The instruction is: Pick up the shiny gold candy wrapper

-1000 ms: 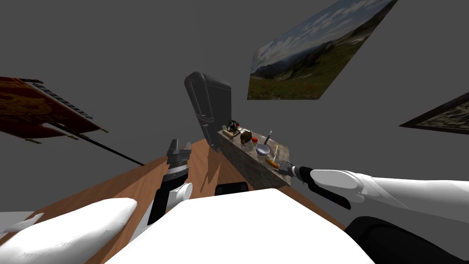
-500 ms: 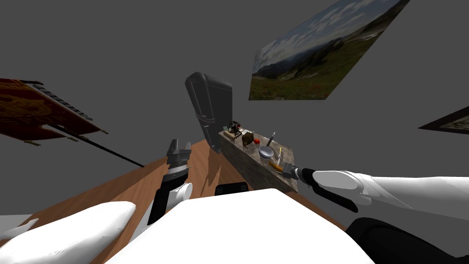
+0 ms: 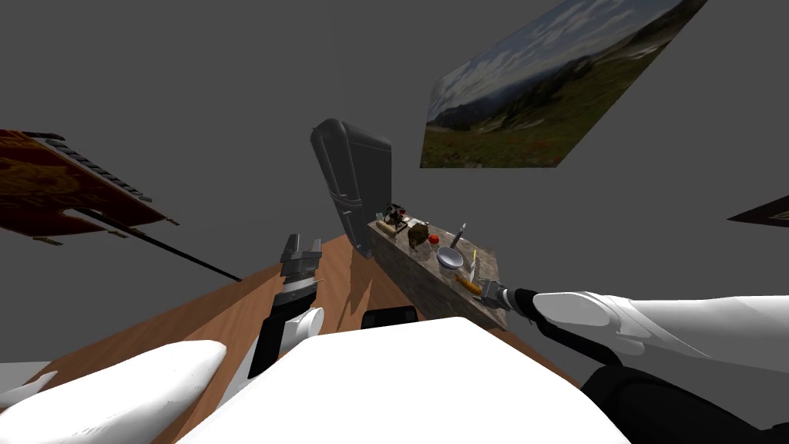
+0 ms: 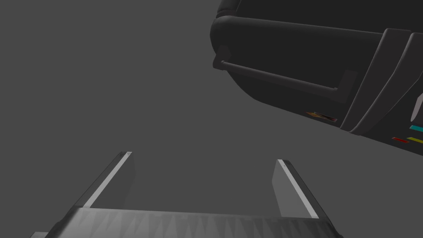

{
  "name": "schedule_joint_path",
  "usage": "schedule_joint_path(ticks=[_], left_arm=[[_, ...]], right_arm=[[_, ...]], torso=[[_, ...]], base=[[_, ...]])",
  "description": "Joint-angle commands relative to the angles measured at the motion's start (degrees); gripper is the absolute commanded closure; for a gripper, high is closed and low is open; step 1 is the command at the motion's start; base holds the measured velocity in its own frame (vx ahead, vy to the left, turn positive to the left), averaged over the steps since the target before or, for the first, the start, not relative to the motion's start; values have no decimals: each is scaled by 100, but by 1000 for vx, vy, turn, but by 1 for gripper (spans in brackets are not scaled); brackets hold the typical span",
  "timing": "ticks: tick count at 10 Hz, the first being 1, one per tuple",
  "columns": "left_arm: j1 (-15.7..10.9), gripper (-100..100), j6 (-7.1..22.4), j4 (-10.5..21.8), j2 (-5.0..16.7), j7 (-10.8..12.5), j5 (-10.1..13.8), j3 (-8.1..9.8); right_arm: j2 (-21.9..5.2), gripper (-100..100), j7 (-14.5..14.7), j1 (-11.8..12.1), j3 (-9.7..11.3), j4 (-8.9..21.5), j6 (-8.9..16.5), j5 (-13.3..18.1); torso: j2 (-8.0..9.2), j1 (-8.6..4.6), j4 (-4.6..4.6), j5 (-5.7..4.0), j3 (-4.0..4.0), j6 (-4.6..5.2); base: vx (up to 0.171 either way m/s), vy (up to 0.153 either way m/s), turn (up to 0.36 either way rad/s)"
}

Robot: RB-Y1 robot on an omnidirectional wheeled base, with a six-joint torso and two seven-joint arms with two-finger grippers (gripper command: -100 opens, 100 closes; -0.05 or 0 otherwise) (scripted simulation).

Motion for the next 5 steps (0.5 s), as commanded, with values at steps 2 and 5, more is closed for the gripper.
schedule_joint_path(ticks=[2, 5], left_arm=[[0, 0, 0, 0, 0, 0, 0, 0], [-1, 0, 0, 0, 0, 0, 0, -1]], right_arm=[[72, -100, 64, 269, -207, 29, -46, -63], [409, -100, 190, 389, -170, 75, -3, -40]], torso=[[2, -1, 1, -1, 1, 1], [9, -1, 2, 0, 5, -5]], base=[[18, 1, 1], [1, -2, 142]])
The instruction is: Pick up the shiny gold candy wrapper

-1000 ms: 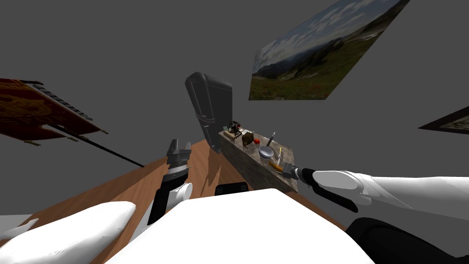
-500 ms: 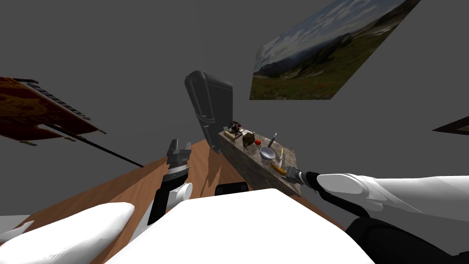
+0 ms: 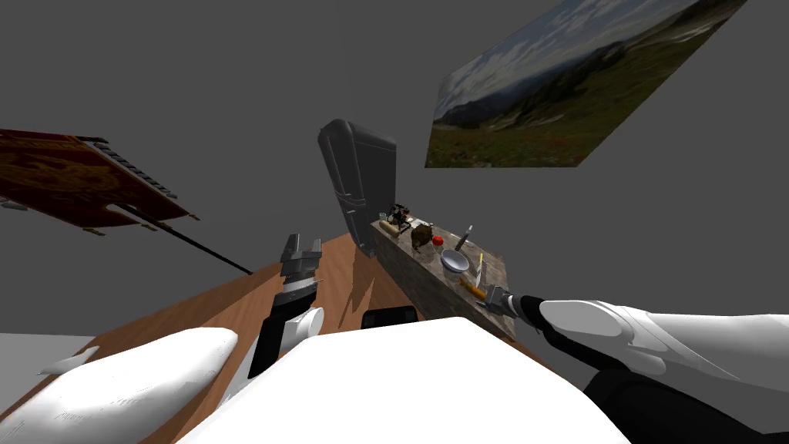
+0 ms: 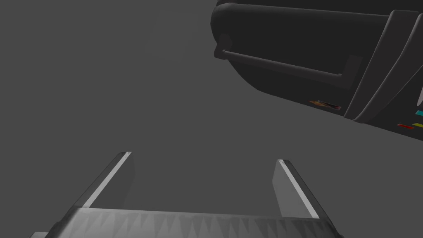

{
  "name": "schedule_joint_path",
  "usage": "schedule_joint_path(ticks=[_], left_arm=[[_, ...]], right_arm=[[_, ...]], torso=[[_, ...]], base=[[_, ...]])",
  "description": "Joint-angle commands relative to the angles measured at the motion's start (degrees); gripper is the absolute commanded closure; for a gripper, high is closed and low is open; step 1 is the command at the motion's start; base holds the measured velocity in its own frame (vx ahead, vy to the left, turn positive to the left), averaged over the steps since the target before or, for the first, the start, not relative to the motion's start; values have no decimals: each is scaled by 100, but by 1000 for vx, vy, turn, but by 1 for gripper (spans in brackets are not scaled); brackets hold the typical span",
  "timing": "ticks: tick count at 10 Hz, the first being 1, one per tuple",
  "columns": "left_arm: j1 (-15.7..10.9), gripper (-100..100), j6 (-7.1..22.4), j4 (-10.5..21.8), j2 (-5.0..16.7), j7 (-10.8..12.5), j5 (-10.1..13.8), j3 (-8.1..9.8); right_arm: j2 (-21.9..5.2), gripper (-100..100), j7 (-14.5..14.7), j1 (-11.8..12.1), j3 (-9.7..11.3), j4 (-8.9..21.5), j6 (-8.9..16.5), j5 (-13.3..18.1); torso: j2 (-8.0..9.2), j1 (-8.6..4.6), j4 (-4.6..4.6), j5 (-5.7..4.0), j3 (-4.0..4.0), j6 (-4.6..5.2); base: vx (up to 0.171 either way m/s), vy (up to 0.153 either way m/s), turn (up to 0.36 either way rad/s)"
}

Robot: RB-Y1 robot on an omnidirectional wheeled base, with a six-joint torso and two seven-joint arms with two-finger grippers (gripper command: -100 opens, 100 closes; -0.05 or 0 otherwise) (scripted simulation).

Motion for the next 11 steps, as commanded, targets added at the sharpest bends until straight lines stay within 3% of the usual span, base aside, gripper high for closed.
schedule_joint_path(ticks=[1, 3, 4, 6, 9, 10, 11], left_arm=[[0, 0, 0, 0, 0, 0, 0, 0], [1, 0, 0, 0, 0, 0, 0, 0], [1, 0, 0, 0, 0, 0, 0, 0], [0, 0, 0, 0, 0, 0, 0, 0], [0, 0, 0, 0, 0, 0, 0, 0], [0, 0, 0, 0, 0, 0, 0, 0], [1, 0, 0, 0, 0, 0, 0, 1]], right_arm=[[193, -100, 27, 15, 88, 34, 29, 68], [193, -100, 27, 15, 88, 34, 29, 68], [411, -100, 87, 74, 137, 64, 66, 92], [411, -100, 87, 74, 137, 64, 66, 92], [848, -100, 208, 193, 233, 122, 139, 139], [809, -100, 190, 111, 237, 139, 92, 113], [829, 100, 230, 100, 249, 144, 77, 104]], torso=[[0, 0, 0, 0, 0, 0], [1, 0, 0, 0, 1, 3], [1, 2, 0, 1, 1, 3], [1, 1, 0, 1, 0, 2], [0, 1, 0, 1, 0, 0], [1, -1, 0, 0, 1, 2], [1, 1, 0, 1, 0, 3]], base=[[2, -8, 154], [1, -3, 2], [1, 2, 201], [1, -5, 52], [2, -4, 176], [1, -5, 22], [0, 0, 0]])
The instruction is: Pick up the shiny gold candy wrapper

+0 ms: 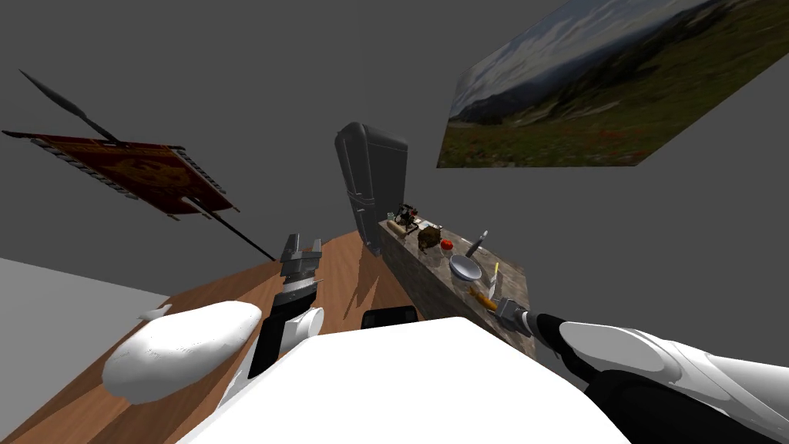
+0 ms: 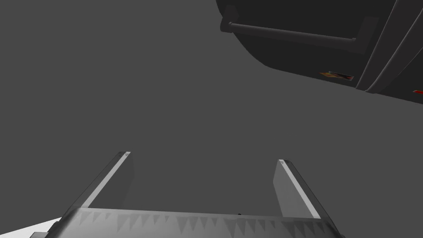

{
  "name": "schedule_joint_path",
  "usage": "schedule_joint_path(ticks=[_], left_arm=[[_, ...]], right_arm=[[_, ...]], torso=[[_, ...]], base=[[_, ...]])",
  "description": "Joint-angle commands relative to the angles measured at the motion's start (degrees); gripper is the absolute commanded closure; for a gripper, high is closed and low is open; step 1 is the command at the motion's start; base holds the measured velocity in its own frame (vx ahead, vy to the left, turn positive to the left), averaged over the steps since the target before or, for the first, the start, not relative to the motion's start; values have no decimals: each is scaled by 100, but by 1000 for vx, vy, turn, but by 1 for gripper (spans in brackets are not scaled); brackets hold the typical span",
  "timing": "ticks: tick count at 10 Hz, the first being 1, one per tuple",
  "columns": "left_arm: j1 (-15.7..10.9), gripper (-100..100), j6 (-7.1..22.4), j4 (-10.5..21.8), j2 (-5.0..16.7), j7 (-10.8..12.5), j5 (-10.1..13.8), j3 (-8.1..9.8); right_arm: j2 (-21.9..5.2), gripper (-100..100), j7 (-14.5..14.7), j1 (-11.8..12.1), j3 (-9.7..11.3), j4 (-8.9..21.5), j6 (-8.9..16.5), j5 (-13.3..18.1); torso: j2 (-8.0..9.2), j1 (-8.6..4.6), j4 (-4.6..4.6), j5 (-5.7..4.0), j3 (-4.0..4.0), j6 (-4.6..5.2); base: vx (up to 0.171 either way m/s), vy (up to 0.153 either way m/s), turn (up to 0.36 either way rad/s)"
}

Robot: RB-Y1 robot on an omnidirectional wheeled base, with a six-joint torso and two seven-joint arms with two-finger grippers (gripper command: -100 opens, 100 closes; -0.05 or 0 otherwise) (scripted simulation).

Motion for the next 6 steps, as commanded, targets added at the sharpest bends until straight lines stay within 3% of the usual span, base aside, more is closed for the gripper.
schedule_joint_path(ticks=[1, 4, 5, 6], left_arm=[[0, 0, 0, 0, 0, 0, 0, 0], [0, 0, 0, 0, 0, 0, 0, 0], [0, 0, 0, 0, 0, 0, 0, 0], [0, 0, 0, 0, 0, 0, 0, 0]], right_arm=[[0, 100, 0, 0, 0, 0, 0, 0], [0, 100, 2, 1, 2, -4, -6, 1], [0, 0, 2, 1, 3, -4, -6, 1], [-197, 100, -79, 31, -64, -46, 27, 10]], torso=[[0, 0, 0, 0, 0, 0], [-4, -9, 0, 0, -2, 0], [-4, -9, 0, 0, -2, 0], [-4, -8, 0, 0, -2, 0]], base=[[-3, 5, 1], [0, 0, 0], [0, 0, 0], [1, -1, -191]])
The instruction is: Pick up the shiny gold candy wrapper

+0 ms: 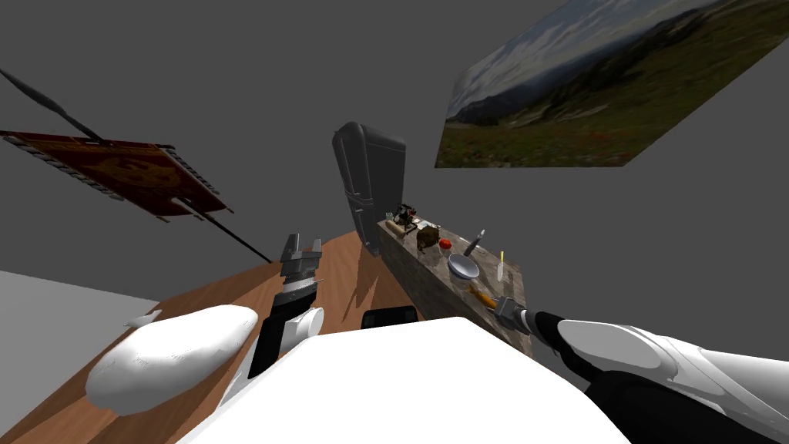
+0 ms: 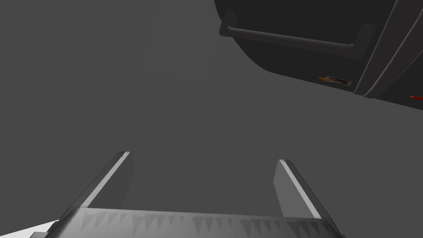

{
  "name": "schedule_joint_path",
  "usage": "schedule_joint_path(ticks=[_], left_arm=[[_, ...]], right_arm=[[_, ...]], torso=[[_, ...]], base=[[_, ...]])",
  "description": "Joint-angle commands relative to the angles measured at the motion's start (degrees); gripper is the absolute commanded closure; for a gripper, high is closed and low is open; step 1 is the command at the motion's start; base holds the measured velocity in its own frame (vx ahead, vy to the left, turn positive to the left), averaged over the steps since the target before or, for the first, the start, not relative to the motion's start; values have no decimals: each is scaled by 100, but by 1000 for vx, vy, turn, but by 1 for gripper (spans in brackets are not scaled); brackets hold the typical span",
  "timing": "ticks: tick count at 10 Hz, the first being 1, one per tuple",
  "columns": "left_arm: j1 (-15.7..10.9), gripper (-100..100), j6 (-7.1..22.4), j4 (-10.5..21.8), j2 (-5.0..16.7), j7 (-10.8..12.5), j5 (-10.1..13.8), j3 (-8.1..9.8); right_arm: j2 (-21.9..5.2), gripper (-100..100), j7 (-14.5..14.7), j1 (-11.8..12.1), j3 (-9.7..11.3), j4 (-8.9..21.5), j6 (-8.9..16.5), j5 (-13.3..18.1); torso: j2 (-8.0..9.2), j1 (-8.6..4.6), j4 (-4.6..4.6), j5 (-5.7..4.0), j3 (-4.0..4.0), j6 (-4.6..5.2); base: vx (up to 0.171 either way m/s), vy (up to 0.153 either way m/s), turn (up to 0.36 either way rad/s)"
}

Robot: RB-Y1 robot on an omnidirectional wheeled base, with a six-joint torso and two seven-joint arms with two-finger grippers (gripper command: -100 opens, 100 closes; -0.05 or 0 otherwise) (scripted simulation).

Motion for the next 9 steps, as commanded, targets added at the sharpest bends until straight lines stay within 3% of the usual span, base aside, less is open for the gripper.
schedule_joint_path(ticks=[1, 2, 5, 7, 8, 9], left_arm=[[0, 0, 0, 0, 0, 0, 0, 0], [0, 0, 0, 0, 0, 0, 0, 0], [-1, 0, 0, 0, 0, 0, 0, -1], [-1, 0, 0, 0, 0, 0, 0, 0], [0, 0, 0, 0, 0, 0, 0, 0], [-1, 0, 0, 0, 0, 0, 0, -1]], right_arm=[[-185, 100, -19, -76, 0, -45, 4, -70], [-404, 100, -79, -135, -49, -74, -33, -94], [-622, 100, -139, -194, -97, -103, -70, -117], [-950, 100, -230, -283, -169, -146, -125, -152], [-811, 100, -149, -180, -224, -147, -92, -190], [-814, 0, -114, -174, -245, -149, -112, -210]], torso=[[0, 0, 0, 0, 0, 0], [1, 2, 1, 0, 1, -1], [2, 5, 2, 0, 2, -3], [-1, 5, 1, 1, 0, -6], [1, 5, 2, 1, 1, 2], [2, 5, 1, 1, 2, -6]], base=[[-1, 4, -201], [-2, 5, -248], [-3, 7, -127], [-1, 1, -164], [0, 6, -60], [0, 0, 0]])
